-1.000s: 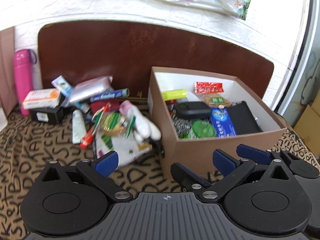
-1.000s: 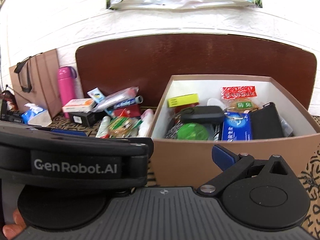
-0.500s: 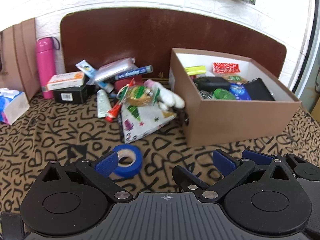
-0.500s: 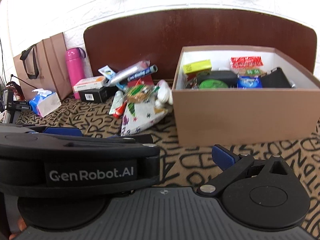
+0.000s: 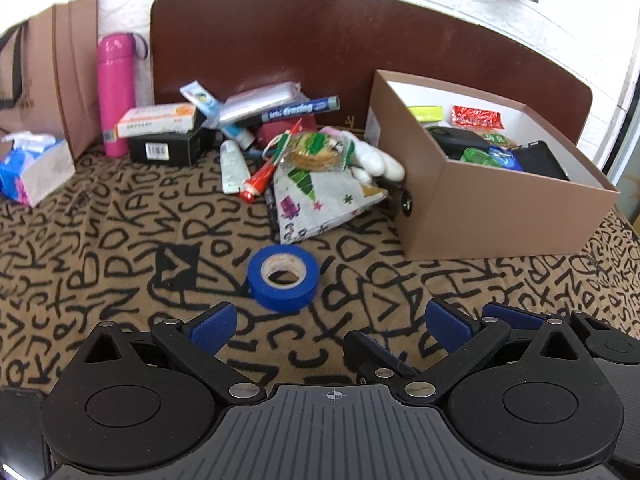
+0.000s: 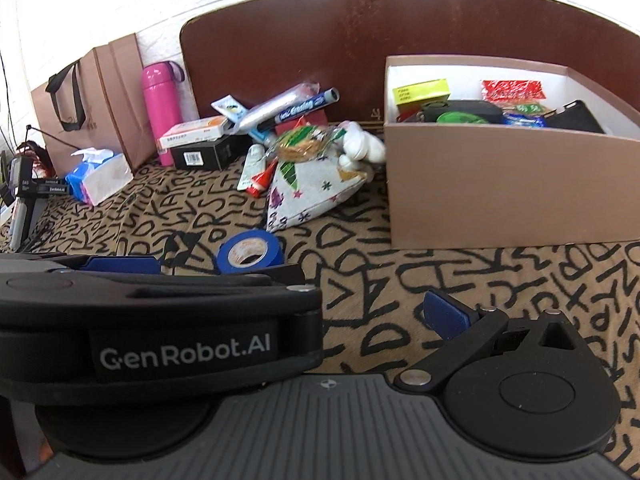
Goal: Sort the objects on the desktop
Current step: 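Withdraw the left gripper and move it toward the blue tape roll, then close the left gripper on the blue tape roll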
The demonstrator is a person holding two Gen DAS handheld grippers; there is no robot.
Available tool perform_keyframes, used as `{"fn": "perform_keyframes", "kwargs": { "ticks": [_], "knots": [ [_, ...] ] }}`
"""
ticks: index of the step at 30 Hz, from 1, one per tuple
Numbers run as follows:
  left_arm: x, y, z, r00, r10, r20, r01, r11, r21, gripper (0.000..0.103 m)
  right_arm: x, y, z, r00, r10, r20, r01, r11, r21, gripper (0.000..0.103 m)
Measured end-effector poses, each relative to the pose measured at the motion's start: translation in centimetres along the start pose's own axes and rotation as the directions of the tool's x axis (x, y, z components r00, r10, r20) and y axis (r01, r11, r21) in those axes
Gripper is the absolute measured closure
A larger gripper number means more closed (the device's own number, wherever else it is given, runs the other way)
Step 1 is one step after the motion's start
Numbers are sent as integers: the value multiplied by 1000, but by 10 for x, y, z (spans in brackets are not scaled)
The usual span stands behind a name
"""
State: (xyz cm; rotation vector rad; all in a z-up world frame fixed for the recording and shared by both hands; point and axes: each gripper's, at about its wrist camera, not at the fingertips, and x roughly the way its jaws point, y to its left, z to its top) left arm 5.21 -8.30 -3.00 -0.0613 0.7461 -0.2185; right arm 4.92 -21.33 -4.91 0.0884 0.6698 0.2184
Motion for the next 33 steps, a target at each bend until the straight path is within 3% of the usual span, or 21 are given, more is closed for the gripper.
{"fn": "perform_keyframes", "kwargs": {
  "ticks": [10,15,20,33],
  "knots": [
    [19,55,-4,1000,-14,-13,12,991,-133,3,27,16,-17,997,80,14,-77,989,-127,1],
    [36,65,2,998,-46,-42,41,992,-121,13,45,21,-17,992,129,1,-127,981,-146,8],
    [54,61,8,994,-93,-61,89,994,-60,13,56,26,-14,990,138,-2,-136,974,-183,21],
    [81,57,24,988,-135,-79,134,991,-19,19,78,31,1,987,162,11,-156,963,-219,38]
  ]
}}
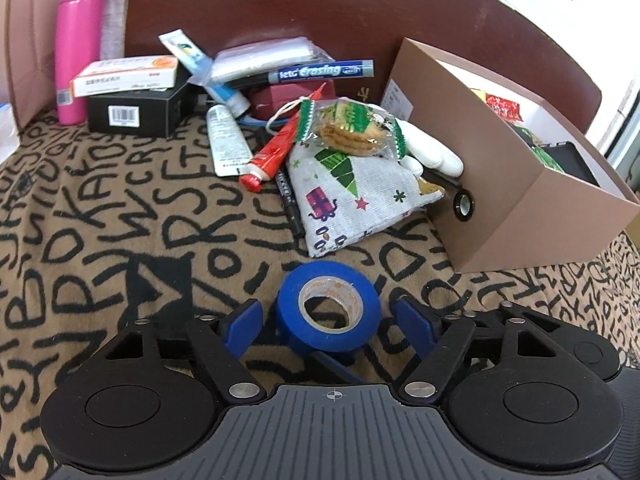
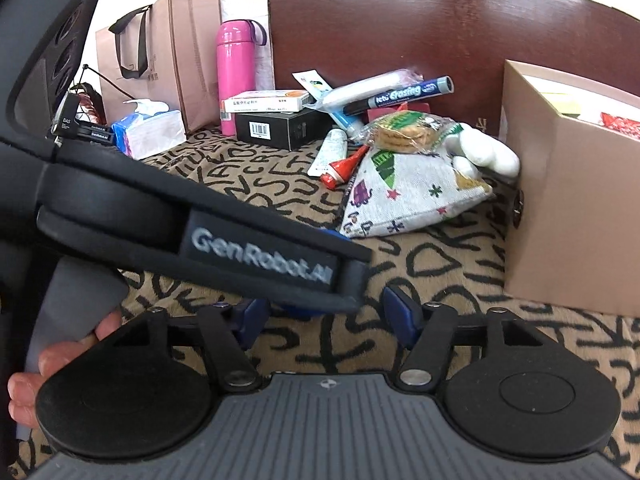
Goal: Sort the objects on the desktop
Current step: 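Close the left gripper on the blue tape roll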
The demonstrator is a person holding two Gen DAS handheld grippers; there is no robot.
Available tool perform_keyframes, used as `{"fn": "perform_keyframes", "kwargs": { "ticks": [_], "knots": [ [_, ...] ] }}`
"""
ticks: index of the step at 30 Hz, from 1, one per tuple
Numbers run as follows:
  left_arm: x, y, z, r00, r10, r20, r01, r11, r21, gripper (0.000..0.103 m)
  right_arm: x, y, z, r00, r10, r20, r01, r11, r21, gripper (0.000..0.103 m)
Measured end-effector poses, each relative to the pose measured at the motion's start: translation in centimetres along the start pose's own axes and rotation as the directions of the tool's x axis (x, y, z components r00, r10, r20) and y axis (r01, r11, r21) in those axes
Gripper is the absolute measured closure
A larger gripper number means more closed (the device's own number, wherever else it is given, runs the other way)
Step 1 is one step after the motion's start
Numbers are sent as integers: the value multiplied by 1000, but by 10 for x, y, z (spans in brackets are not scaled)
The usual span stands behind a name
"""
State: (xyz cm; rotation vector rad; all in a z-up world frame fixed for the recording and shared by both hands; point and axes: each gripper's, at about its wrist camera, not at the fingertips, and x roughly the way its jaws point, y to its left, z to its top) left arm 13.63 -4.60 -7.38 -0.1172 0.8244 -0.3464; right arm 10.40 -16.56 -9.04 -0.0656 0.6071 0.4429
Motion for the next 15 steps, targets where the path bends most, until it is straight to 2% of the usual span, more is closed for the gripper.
{"fn": "perform_keyframes", "kwargs": {
  "ticks": [4,7,15],
  "knots": [
    [6,1,2,1000,-4,-6,4,1000,20,21,5,-1,2,1000,16,-3,-16,1000,4,39],
    [8,2,6,1000,-16,-17,17,999,30,31,7,0,3,1000,22,0,-22,1000,-2,39],
    [11,4,7,999,-34,-24,35,998,61,31,15,2,7,1000,21,-5,-21,1000,-21,36]
  ]
}}
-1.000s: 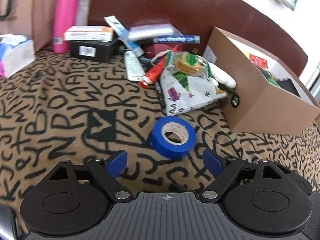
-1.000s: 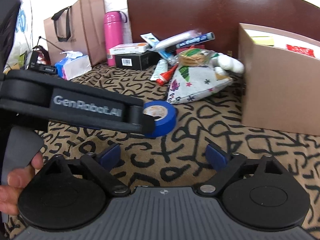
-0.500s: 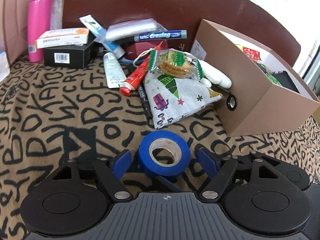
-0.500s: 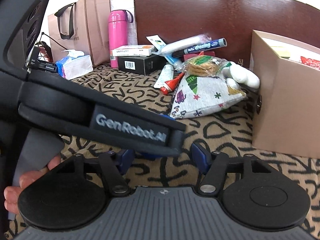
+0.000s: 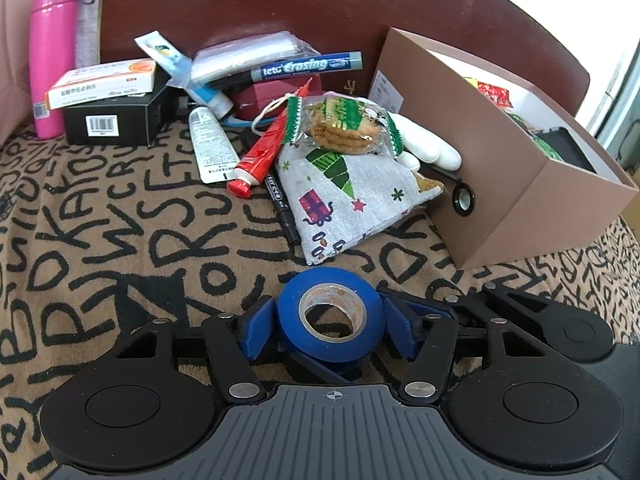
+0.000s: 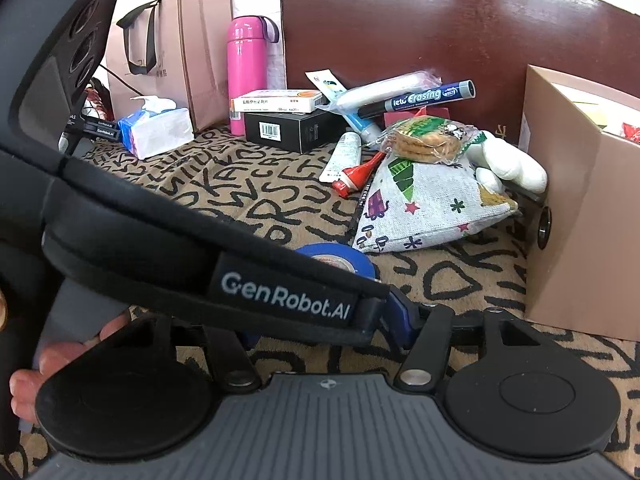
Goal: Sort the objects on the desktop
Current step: 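Close the left gripper on the blue tape roll, then lift the blue tape roll and carry it toward the brown box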
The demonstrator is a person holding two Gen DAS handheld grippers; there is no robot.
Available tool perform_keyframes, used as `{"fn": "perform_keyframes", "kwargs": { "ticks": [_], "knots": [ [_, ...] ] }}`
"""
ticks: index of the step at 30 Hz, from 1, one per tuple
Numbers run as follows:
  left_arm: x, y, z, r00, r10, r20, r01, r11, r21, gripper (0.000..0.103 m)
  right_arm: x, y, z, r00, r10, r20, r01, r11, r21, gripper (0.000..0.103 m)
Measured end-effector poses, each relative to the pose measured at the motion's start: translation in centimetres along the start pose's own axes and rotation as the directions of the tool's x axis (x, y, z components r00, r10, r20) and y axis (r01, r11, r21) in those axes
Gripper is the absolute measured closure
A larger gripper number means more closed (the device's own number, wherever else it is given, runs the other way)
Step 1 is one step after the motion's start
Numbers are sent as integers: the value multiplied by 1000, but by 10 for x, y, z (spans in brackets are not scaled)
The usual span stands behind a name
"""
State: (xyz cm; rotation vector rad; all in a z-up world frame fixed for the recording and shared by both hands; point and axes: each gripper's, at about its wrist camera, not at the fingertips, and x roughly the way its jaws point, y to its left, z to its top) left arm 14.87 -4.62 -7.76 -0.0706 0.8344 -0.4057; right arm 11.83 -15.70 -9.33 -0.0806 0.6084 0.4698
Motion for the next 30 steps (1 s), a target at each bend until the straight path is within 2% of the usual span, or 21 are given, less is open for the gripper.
{"fn": "perform_keyframes", "kwargs": {
  "ticks": [10,11,12,16,22,30],
  "knots": [
    [2,0,0,1000,1,-3,-1,1000,20,31,4,-1,0,1000,-2,-13,2,1000,1,36],
    [2,0,0,1000,5,-2,-5,1000,25,39,4,0,0,1000,-2,-12,2,1000,-1,36],
    [2,-1,-1,1000,13,-2,-13,999,29,41,3,0,0,1000,-2,-11,2,1000,-1,37],
    [-1,-5,-2,1000,25,-10,-25,999,32,42,-1,1,-3,1000,0,-9,0,1000,5,37],
    [-12,-20,-13,999,35,-28,-34,999,37,42,-19,2,-13,1000,9,-7,-9,999,33,37],
    [-32,-55,-26,999,-12,-37,14,998,57,42,-61,-2,-28,999,-32,6,31,997,76,38]
  ]
}}
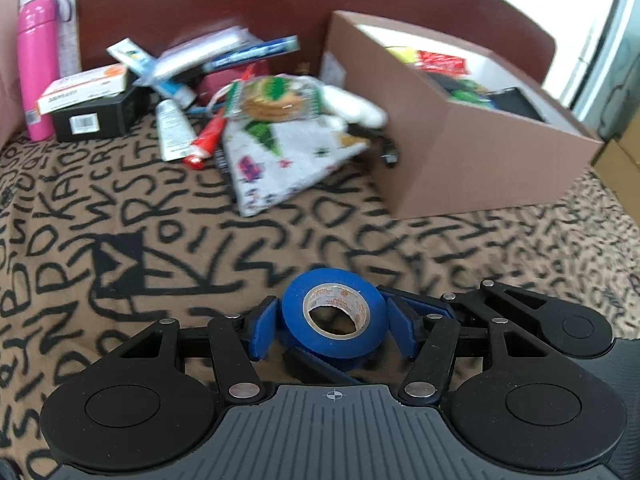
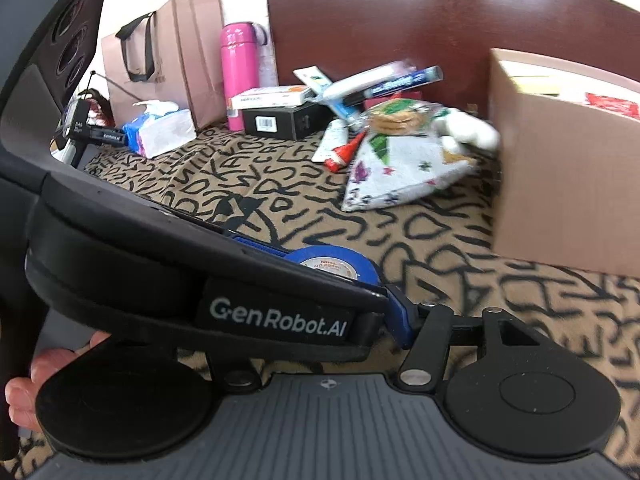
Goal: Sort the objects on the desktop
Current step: 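Lift the blue tape roll and carry it toward the brown box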
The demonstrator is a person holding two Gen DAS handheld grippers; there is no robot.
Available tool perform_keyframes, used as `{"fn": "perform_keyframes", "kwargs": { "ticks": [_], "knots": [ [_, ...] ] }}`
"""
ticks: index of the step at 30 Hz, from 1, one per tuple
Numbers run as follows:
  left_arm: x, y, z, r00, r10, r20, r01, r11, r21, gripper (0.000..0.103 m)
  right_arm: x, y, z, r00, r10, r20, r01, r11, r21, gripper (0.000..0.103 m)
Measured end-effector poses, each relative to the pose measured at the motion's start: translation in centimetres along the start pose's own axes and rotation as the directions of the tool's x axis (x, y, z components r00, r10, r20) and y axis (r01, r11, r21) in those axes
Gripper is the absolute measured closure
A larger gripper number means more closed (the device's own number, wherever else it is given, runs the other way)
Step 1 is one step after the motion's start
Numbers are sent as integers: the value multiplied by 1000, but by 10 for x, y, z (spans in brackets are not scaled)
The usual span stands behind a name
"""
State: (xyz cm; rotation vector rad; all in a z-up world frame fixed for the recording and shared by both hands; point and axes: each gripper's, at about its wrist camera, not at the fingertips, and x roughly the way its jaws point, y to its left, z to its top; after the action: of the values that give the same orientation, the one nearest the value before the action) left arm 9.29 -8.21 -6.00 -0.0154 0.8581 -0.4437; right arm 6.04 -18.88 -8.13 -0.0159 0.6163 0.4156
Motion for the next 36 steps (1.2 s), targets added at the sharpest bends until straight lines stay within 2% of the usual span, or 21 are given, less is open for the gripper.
{"fn": "perform_keyframes", "kwargs": {
  "ticks": [8,18,26,36],
  "knots": [
    [-32,-64,19,995,-40,94,26,990,140,42,-60,-24,8,988,-85,130,80,996,46,38],
    [-46,-118,69,975,-124,183,77,967,242,42,-105,-68,44,946,-173,276,157,984,81,38],
    [-38,-145,123,958,-166,233,97,955,282,42,-111,-105,84,909,-227,350,211,974,84,38],
    [3,-143,196,957,-193,218,140,962,236,42,-79,-161,140,914,-227,335,204,973,105,38]
  ]
}}
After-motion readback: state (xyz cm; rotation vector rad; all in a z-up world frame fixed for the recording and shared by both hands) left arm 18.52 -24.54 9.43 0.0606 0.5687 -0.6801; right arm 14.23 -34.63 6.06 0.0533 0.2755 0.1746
